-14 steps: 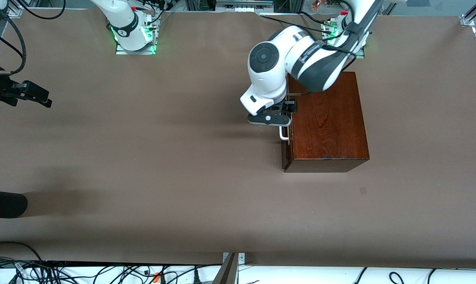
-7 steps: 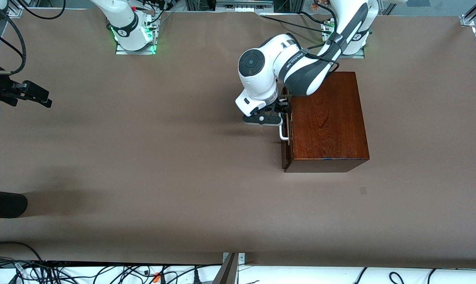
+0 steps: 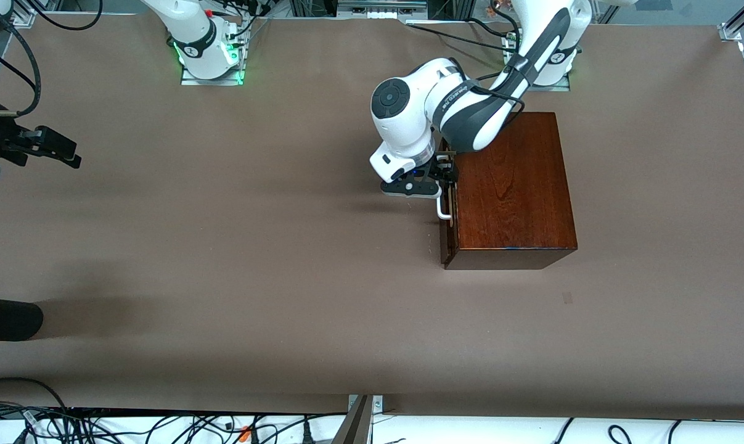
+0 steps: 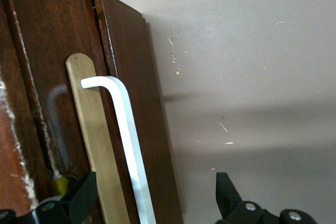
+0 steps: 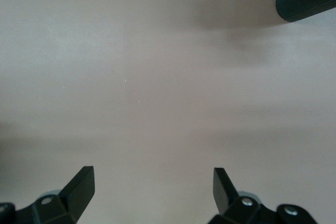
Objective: Open drawer, take yellow block, close drawer
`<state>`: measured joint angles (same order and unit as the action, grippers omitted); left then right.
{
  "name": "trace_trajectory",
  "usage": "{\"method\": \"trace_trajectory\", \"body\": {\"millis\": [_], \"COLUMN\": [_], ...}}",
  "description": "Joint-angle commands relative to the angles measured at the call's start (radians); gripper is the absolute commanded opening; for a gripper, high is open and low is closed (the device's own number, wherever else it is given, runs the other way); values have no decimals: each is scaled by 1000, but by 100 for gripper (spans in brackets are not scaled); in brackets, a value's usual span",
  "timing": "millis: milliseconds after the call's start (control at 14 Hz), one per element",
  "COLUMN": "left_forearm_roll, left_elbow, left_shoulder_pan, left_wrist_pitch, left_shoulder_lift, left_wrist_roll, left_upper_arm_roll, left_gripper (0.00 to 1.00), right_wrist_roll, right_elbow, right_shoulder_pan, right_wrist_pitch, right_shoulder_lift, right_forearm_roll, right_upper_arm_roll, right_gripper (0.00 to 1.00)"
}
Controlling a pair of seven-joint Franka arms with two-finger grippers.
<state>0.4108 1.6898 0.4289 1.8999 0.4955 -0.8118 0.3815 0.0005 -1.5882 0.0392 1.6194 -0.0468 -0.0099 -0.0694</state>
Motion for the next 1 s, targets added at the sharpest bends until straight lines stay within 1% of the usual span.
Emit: {"method": "trace_trajectory", "body": {"millis": [0, 427, 926], "left_forearm_roll": [39, 39, 40], "left_elbow": [21, 24, 21], "left_shoulder_pan": [8, 11, 28], "left_wrist_pitch": [25, 74, 82], "left_shoulder_lift": [6, 31, 51], "left_wrist_roll": [-52, -84, -96], "left_upper_arm_roll": [-6, -6, -9], "left_gripper": [100, 100, 100], "right_wrist_roll": [10, 10, 10], "right_elbow": [2, 2, 2], "right_shoulder_pan": [-10, -10, -10], "right_wrist_pitch": [-1, -1, -1], "right_shoulder_lift": [7, 7, 7], "right_forearm_roll": [1, 1, 1], "right_upper_arm_roll": [11, 11, 11], "right_gripper": [100, 100, 100]}}
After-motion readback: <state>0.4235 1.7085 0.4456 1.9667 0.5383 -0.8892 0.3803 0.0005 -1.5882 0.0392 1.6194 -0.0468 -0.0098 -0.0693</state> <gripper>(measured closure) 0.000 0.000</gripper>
